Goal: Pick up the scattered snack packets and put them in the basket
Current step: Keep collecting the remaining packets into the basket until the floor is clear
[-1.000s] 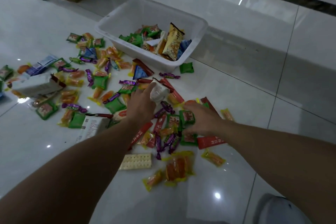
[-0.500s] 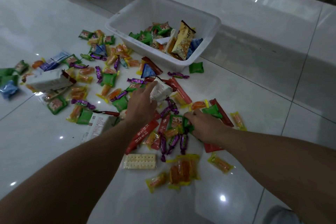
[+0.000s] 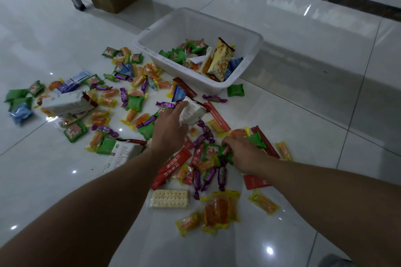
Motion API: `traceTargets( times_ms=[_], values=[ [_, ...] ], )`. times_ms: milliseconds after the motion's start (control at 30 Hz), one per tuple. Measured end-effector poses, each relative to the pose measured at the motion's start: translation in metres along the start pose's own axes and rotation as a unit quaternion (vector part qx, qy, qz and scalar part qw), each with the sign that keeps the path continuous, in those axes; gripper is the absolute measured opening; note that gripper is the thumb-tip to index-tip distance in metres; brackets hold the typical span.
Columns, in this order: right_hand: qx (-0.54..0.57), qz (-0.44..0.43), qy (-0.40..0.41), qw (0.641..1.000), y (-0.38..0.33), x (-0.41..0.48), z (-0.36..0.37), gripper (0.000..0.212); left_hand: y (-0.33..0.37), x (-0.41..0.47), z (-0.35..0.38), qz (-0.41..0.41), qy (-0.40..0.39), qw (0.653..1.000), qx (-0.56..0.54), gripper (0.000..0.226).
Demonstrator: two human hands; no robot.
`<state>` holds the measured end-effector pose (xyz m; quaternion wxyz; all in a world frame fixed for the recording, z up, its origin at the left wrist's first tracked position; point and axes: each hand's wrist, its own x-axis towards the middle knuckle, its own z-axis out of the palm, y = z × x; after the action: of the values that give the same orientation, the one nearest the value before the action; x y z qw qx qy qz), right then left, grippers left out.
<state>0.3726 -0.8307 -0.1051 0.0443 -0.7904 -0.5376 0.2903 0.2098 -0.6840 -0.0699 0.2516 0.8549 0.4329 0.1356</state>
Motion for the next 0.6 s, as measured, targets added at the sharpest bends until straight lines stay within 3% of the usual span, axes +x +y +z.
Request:
traceTargets(
  times_ms=[167, 367, 600],
  values=[
    [-0.001, 0.031, -0.02, 0.999, -0.003, 0.007, 0.002, 0.074, -0.004, -0.001, 0.0, -0.012, -0.004, 1.0, -0.004, 0.062],
    [-0.009, 0.023, -0.009, 1.0, -0.007, 0.012, 0.001, 0.04, -0.016, -0.001, -0.001, -0.027, -0.018, 0.999, -0.018, 0.065],
    [0.108, 0.037, 0.077, 0.99, -0.017, 0.007, -0.017, 0.029, -0.013, -0.005, -0.007, -0.021, -0.007, 1.0, -0.005, 0.06]
  ],
)
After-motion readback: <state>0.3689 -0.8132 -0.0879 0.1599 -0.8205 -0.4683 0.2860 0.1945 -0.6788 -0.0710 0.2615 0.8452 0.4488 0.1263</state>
